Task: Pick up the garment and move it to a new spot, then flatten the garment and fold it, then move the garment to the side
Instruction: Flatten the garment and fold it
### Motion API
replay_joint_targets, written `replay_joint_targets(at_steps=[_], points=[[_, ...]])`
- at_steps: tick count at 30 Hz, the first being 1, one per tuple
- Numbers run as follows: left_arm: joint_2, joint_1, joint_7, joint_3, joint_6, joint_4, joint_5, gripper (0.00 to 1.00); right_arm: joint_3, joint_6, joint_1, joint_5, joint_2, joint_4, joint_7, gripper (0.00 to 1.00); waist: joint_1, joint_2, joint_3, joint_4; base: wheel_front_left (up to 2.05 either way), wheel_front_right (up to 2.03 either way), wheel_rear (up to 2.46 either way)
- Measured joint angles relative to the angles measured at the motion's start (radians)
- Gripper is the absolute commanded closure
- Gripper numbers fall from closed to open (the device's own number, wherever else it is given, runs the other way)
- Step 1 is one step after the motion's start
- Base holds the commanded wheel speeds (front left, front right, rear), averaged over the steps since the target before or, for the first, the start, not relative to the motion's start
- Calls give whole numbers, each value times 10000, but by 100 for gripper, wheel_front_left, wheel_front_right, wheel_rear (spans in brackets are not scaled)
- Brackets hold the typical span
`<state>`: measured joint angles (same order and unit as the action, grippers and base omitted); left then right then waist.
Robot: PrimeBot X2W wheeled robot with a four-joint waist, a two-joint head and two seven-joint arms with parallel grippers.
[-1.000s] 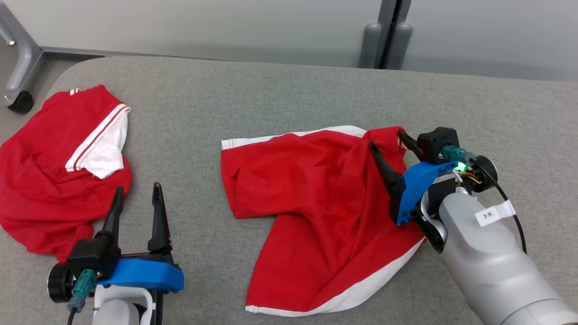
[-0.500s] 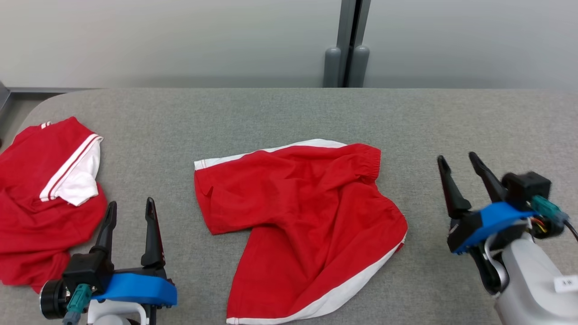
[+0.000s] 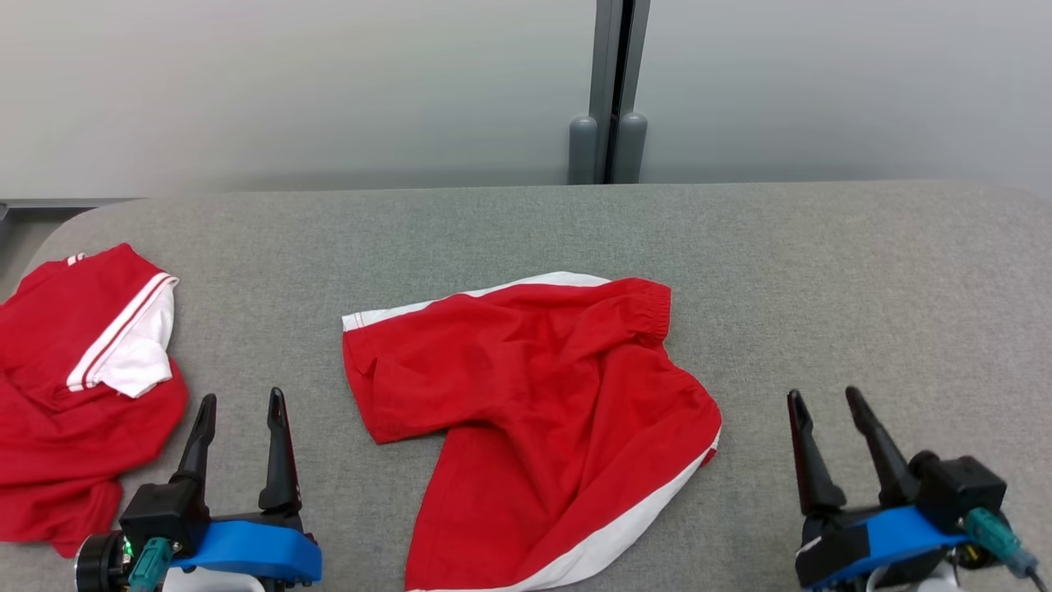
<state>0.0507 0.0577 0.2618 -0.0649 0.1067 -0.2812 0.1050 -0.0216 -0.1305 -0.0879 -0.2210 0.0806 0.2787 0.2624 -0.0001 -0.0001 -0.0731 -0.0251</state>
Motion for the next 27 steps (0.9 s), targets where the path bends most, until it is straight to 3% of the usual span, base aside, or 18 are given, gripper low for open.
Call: replay_joint_targets(at_steps=[27], points=[[92,-271,0,-165,-90,-416,-698,0,-82,0,593,376,-295,468,0,0,1,2,258,-139,0,0,0]])
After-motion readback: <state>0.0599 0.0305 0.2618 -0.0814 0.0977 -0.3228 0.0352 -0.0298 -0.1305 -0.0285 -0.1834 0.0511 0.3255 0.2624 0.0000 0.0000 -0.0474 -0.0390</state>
